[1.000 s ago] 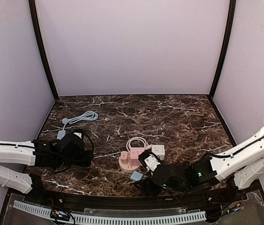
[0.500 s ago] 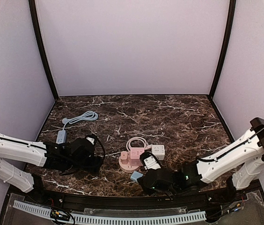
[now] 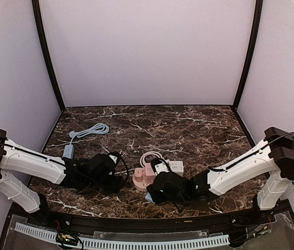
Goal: Insert the plug
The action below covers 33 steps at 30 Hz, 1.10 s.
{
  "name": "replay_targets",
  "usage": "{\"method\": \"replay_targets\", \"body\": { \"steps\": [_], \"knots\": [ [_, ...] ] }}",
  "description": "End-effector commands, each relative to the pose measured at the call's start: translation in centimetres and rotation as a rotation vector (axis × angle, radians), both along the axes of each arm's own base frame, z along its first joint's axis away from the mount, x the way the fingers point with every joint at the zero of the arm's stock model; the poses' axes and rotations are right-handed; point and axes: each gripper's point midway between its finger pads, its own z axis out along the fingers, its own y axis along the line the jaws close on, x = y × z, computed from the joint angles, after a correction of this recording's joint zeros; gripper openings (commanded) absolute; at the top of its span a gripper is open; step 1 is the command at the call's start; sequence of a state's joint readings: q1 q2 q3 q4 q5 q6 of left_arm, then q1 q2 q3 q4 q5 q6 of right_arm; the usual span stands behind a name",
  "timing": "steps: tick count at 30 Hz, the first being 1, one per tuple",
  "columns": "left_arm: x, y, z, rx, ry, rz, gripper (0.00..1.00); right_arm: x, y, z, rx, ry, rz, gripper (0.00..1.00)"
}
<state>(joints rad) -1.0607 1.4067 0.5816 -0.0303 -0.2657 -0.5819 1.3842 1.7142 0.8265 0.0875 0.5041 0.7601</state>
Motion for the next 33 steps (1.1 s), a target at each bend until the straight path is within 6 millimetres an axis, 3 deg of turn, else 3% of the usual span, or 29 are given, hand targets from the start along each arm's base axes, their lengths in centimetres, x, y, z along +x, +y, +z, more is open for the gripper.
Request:
{"method": "replay_targets", "body": {
  "steps": [1,12,17,33],
  "knots": [
    [0.4,-2.7,0.2,-0.048,0.000,-0.051,0.62,1.6,1.1,0.7,0.048,-0.008,-0.007,0.51],
    [2.7,-5.8,0.0,-0.051,-0.033,-0.055,0.58,6.2,1.4,0.4,0.066,-0.011,-0.051,0.49],
    [4.5,-6.0,-0.7,-0.080,-0.004,-0.034,0.56,8.4,1.8,0.7,0.062,-0.032,-0.060,0.49],
    [14.2,-5.1,-2.4,-0.104,0.024,0.068,0.54,18.5,3.9,0.5,0.108,-0.033,-0.048,0.49]
  ]
}}
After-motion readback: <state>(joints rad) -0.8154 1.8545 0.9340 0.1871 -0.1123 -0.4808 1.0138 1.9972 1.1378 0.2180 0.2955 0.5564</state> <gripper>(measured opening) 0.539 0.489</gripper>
